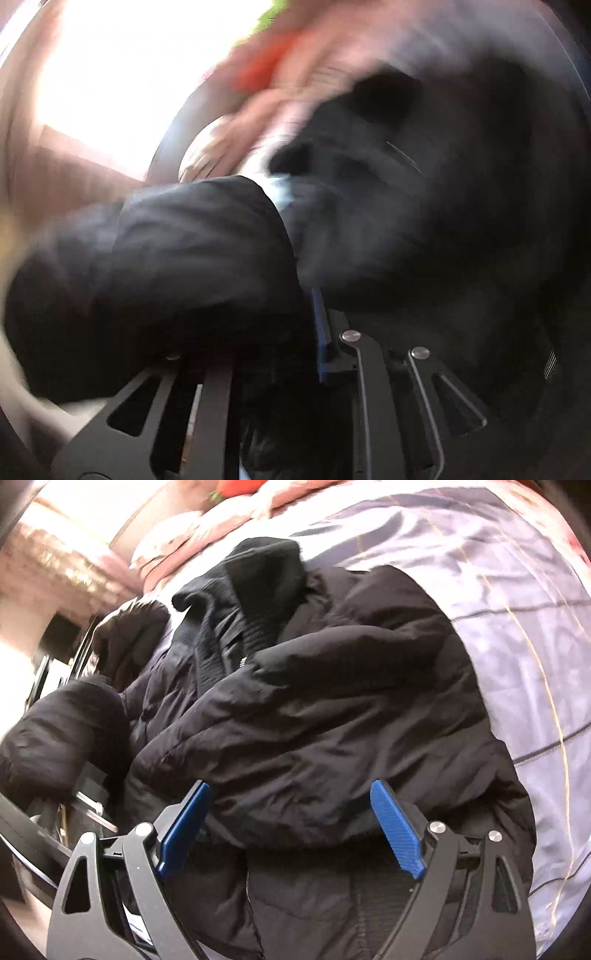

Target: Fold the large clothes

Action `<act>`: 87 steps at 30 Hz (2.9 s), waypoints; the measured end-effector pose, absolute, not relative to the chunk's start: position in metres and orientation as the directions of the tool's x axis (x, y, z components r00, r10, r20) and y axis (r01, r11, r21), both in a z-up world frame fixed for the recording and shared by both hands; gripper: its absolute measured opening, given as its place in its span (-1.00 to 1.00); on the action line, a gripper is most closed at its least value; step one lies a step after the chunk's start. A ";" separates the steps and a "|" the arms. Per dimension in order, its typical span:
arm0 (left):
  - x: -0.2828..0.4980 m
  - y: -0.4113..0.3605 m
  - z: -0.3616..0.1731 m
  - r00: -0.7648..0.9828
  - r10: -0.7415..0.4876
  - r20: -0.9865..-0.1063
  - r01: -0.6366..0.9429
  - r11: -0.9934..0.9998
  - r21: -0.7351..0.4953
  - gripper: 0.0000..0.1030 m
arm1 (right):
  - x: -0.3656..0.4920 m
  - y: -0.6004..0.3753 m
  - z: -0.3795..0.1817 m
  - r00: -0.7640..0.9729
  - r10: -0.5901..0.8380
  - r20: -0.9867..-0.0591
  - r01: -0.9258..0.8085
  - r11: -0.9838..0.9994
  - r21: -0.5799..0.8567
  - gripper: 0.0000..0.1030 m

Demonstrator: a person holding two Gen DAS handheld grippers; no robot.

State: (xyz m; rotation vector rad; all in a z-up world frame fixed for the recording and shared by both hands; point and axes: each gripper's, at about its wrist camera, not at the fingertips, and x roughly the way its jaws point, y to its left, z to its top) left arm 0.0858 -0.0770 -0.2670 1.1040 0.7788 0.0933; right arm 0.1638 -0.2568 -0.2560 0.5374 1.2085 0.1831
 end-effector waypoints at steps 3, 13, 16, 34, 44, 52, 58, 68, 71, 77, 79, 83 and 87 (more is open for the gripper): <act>0.076 -0.085 -0.314 0.725 0.491 -0.482 0.370 0.313 0.875 -0.50 | 0.165 -0.267 -0.257 0.364 0.403 -0.840 0.173 0.856 0.486 0.72; 0.076 -0.010 -0.197 0.567 0.215 -0.795 0.356 0.807 0.472 0.35 | 0.155 -0.294 -0.220 0.574 0.245 -0.781 0.240 0.862 0.447 0.72; 0.105 0.052 -0.175 0.468 -0.030 -0.883 0.244 0.965 0.096 0.34 | 0.149 -0.270 -0.197 0.639 0.358 -0.681 0.079 0.850 0.520 0.72; 0.147 0.106 -0.274 0.185 -0.333 -0.925 -0.150 0.920 -0.362 0.17 | 0.196 -0.166 -0.268 0.399 0.336 -0.853 -0.093 0.940 0.327 0.27; 0.132 0.130 -0.256 0.114 -0.119 -0.986 -0.255 0.956 -0.145 0.47 | 0.159 -0.184 -0.253 0.323 0.236 -0.916 -0.043 0.971 0.235 0.29; 0.147 0.117 -0.277 0.067 -0.131 -0.989 -0.275 0.950 -0.145 0.63 | 0.176 -0.200 -0.293 0.241 0.329 -0.913 0.057 0.934 0.351 0.49; 0.117 0.103 -0.249 0.061 -0.124 -0.990 -0.136 0.982 -0.131 0.62 | 0.125 -0.194 -0.255 0.129 0.202 -0.971 -0.085 0.978 0.192 0.50; 0.083 0.136 -0.328 -0.182 -0.049 -0.982 -0.237 0.972 -0.004 0.79 | 0.088 -0.246 -0.312 -0.071 0.123 -0.990 0.071 0.990 0.118 0.54; 0.076 0.153 -0.320 -0.157 -0.114 -0.981 -0.295 0.953 -0.063 0.78 | 0.079 -0.263 -0.279 0.016 0.158 -0.987 0.060 0.985 0.159 0.62; 0.052 0.158 -0.322 -0.179 -0.285 -0.942 -0.300 0.927 -0.224 0.89 | 0.038 -0.336 -0.266 0.047 0.077 -0.996 0.172 0.982 0.084 0.97; 0.052 0.154 -0.340 -0.230 -0.379 -0.896 -0.338 0.895 -0.292 0.89 | 0.029 -0.353 -0.290 -0.025 0.295 -0.955 0.274 0.921 0.277 0.97; 0.039 0.146 -0.358 -0.236 -0.476 -0.847 -0.371 0.850 -0.374 0.08 | 0.021 -0.357 -0.323 -0.118 0.407 -0.906 0.382 0.861 0.337 0.97; 0.030 0.140 -0.343 -0.156 -0.527 -0.836 -0.345 0.822 -0.453 -0.56 | 0.017 -0.347 -0.314 -0.002 0.539 -0.842 0.433 0.760 0.485 -0.22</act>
